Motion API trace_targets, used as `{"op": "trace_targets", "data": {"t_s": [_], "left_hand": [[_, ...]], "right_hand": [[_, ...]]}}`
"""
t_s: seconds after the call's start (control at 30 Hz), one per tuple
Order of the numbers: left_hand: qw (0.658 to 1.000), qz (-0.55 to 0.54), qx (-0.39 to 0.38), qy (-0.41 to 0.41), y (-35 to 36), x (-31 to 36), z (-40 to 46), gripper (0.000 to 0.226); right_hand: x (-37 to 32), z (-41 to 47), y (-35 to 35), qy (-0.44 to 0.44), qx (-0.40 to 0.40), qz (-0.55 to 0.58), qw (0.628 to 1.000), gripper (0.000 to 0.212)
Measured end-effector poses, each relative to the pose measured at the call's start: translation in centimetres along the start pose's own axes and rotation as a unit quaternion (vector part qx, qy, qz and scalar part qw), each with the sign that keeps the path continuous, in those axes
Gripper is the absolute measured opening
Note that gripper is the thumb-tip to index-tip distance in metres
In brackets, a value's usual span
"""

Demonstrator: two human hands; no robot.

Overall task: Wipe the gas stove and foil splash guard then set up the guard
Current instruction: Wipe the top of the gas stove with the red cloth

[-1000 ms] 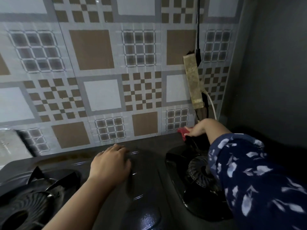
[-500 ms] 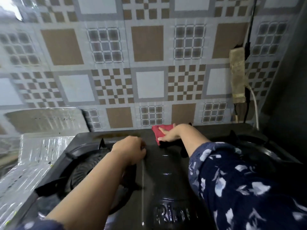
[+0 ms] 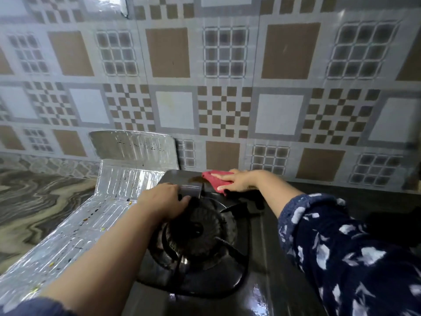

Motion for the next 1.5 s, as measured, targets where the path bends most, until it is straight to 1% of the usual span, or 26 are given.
{"op": "trace_targets", "data": {"t_s": [0.1, 0.23, 0.37, 0.43, 0.5, 0.57, 0.6, 0.7, 0.77, 0.83, 0.93, 1.03, 1.13, 1.23, 1.33, 1.5], "left_hand": [[1.000, 0.008, 0.003, 0.015, 0.7, -1.1, 0.1, 0.050], [1.000, 0.015, 0.013, 0.022, 0.9, -0.6, 0.0, 0.056], [1.000, 0.001, 0.022, 0.022, 0.8, -0.4, 0.0, 0.058], [0.999, -0.012, 0.035, 0.022, 0.5, -0.5, -0.2, 0.067], [0.999, -0.020, 0.045, 0.021, 0.3, -0.5, -0.5, 0.075], [0.998, -0.021, 0.055, 0.018, 0.2, -0.5, -0.8, 0.076], [0.998, -0.022, 0.060, 0.018, 0.1, -0.5, -0.9, 0.076], [0.998, -0.021, 0.061, 0.016, 0.1, -0.5, -1.1, 0.075], [0.998, -0.014, 0.061, 0.015, 0.2, -0.5, -1.0, 0.071], [0.998, -0.002, 0.061, 0.017, 0.2, -0.6, -0.9, 0.065], [0.998, -0.001, 0.055, 0.032, 0.5, -0.4, -0.7, 0.066], [0.997, -0.009, 0.066, 0.050, 0.5, -0.2, -0.9, 0.061], [0.995, -0.023, 0.072, 0.072, 0.5, -0.2, -1.6, 0.065], [0.992, -0.081, 0.054, 0.077, 0.0, -0.6, -2.4, 0.061], [0.989, -0.103, 0.046, 0.099, -0.7, -1.1, -3.9, 0.053], [0.981, -0.121, 0.034, 0.148, -0.2, -2.7, -7.3, 0.058]], "right_hand": [[-2.8, 2.6, -0.3, -0.033, -0.024, -0.014, 0.999, 0.063], [-5.1, 4.8, -1.0, -0.051, -0.048, -0.020, 0.997, 0.069], [-7.1, 6.3, -1.3, -0.076, -0.024, -0.011, 0.997, 0.075], [-7.7, 7.0, -1.5, -0.079, -0.008, -0.004, 0.997, 0.076], [-8.0, 7.1, -1.4, -0.075, -0.003, -0.004, 0.997, 0.067], [-8.0, 6.5, -1.5, -0.078, 0.005, 0.003, 0.997, 0.052], [-7.8, 6.0, -1.5, -0.079, 0.007, 0.011, 0.997, 0.049], [-5.2, 4.0, -0.9, -0.035, -0.011, 0.002, 0.999, 0.050], [-2.9, 2.5, -0.8, -0.012, -0.001, -0.001, 1.000, 0.051], [-0.3, 0.8, -0.4, 0.021, 0.033, 0.013, 0.999, 0.051], [2.5, -2.1, 0.8, 0.100, 0.069, 0.001, 0.993, 0.053], [3.5, -5.3, 2.2, 0.158, 0.114, 0.012, 0.981, 0.053], [3.5, -9.1, 4.2, 0.203, 0.142, 0.039, 0.968, 0.052], [2.3, -12.7, 6.4, 0.237, 0.164, 0.062, 0.956, 0.050], [-0.1, -15.8, 8.7, 0.248, 0.184, 0.078, 0.948, 0.051], [-5.0, -20.6, 12.4, 0.278, 0.224, 0.088, 0.930, 0.051]]}}
Point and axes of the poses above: each hand's wrist, its own z-axis towards the middle knuckle, its own y-axis out of the palm, x = y × z, the point moved 9 cm from there along z, towards the middle knuckle, and after that the axes turned 10 degrees about -y, right-handed, at the moved point
